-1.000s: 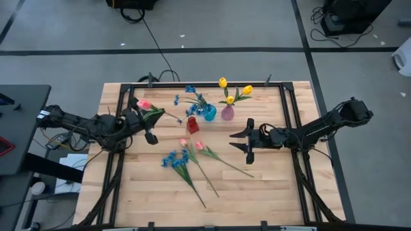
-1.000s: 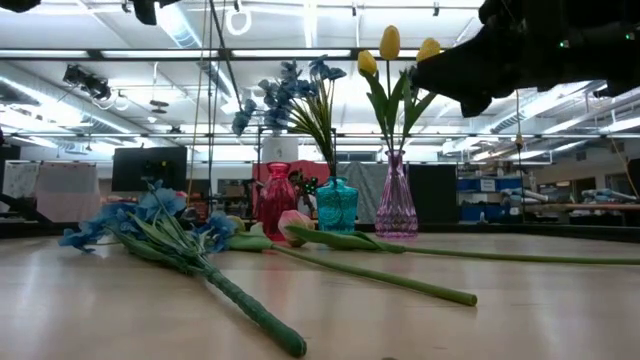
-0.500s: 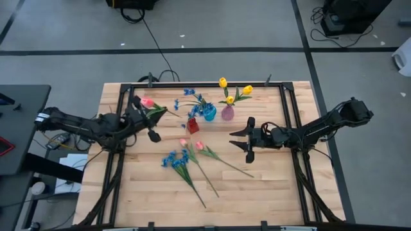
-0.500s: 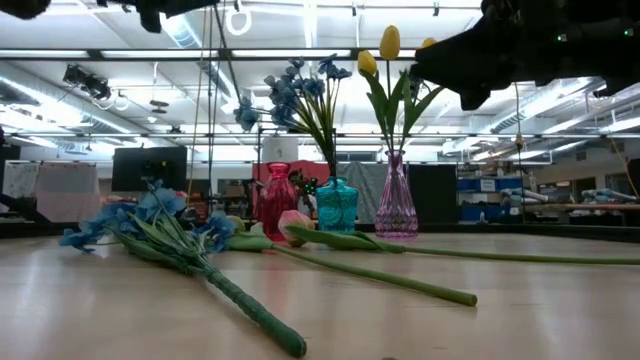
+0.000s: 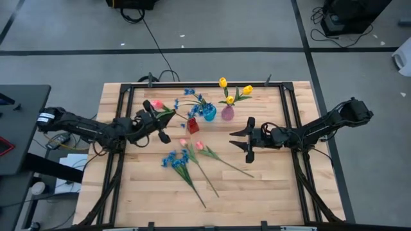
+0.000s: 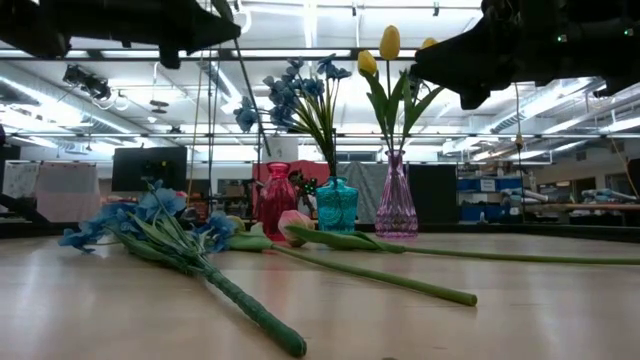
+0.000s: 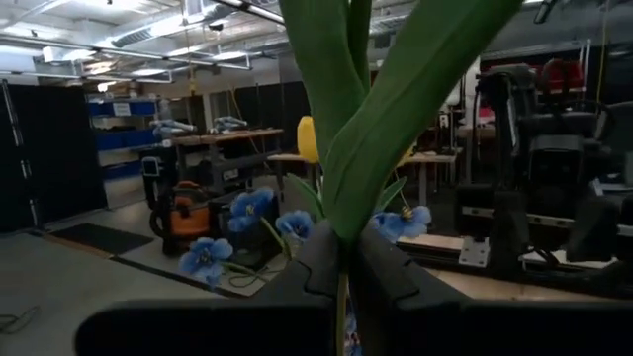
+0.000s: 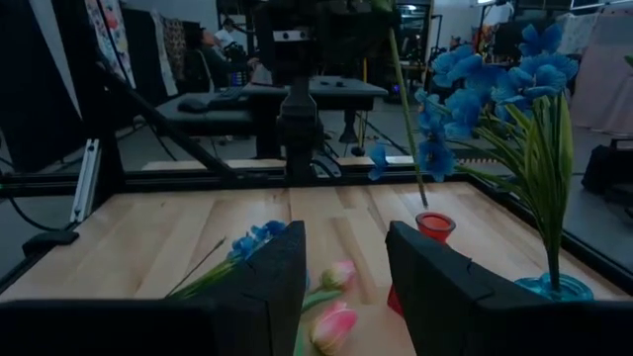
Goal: Sort flowers into vase by color
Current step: Put the pink flower into the red vase
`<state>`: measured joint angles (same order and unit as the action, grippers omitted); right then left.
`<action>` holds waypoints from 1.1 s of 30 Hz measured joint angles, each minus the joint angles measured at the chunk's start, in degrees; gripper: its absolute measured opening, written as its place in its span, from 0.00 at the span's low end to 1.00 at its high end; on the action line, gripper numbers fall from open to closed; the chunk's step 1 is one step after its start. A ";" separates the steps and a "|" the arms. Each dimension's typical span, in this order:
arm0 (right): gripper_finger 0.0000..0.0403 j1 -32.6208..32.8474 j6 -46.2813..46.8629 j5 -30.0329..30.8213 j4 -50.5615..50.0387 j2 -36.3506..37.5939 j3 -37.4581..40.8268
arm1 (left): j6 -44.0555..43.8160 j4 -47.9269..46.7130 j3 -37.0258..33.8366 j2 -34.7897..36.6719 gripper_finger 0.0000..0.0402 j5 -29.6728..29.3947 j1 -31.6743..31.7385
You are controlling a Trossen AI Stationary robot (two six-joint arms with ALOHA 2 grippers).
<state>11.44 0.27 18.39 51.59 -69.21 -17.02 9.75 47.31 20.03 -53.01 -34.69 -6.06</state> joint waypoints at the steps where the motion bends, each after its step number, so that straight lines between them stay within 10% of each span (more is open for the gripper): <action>1: 0.39 0.00 0.00 0.00 0.00 0.00 0.00 | -0.65 0.92 -0.24 -0.80 0.04 0.42 0.46; 18: 0.39 0.00 0.17 -0.02 -0.29 -0.04 -0.02 | -5.22 6.43 -0.56 -11.72 0.04 2.41 4.19; 33: 0.39 0.00 0.70 -0.04 -0.37 -0.04 -0.02 | -14.77 -6.94 -0.52 -13.10 0.04 5.59 6.88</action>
<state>11.44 0.97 18.35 51.22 -69.25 -17.04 -5.03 40.37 19.50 -66.11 -29.10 0.81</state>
